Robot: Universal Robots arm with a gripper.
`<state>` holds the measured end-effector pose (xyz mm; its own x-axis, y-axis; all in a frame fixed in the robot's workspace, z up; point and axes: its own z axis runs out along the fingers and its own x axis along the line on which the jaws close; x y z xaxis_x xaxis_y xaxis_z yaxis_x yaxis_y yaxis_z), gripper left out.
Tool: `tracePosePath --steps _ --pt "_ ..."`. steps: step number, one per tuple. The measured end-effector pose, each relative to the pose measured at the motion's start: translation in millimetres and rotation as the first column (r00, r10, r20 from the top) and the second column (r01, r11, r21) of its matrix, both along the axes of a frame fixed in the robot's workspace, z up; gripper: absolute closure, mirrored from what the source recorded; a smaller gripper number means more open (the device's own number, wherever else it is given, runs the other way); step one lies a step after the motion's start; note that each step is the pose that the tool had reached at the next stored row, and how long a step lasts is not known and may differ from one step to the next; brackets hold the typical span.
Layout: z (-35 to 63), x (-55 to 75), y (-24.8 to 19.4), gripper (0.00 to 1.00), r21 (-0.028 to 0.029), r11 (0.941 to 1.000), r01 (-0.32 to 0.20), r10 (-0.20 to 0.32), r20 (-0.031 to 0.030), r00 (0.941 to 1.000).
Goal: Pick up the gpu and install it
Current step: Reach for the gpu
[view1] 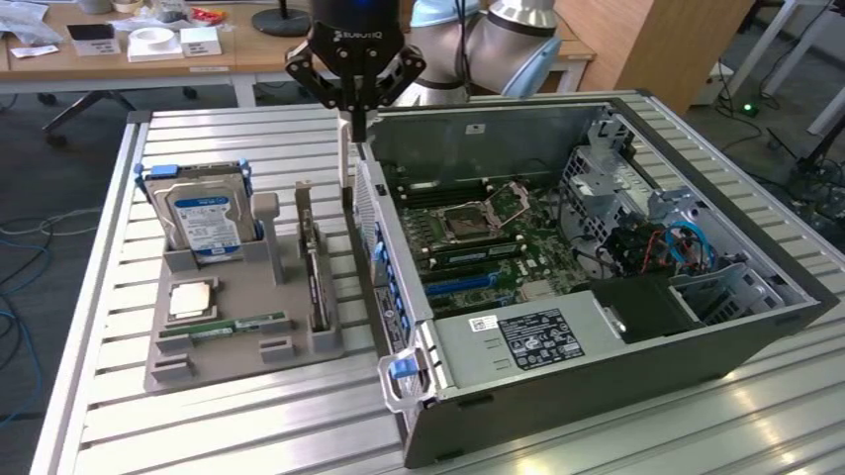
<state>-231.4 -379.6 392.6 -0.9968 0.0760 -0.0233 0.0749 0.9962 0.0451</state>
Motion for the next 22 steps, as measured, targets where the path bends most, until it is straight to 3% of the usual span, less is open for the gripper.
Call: tracePosePath --steps 22 --pt "-0.3 -33.3 5.2 0.89 -0.0001 1.0 0.0 0.0 0.0 1.0"
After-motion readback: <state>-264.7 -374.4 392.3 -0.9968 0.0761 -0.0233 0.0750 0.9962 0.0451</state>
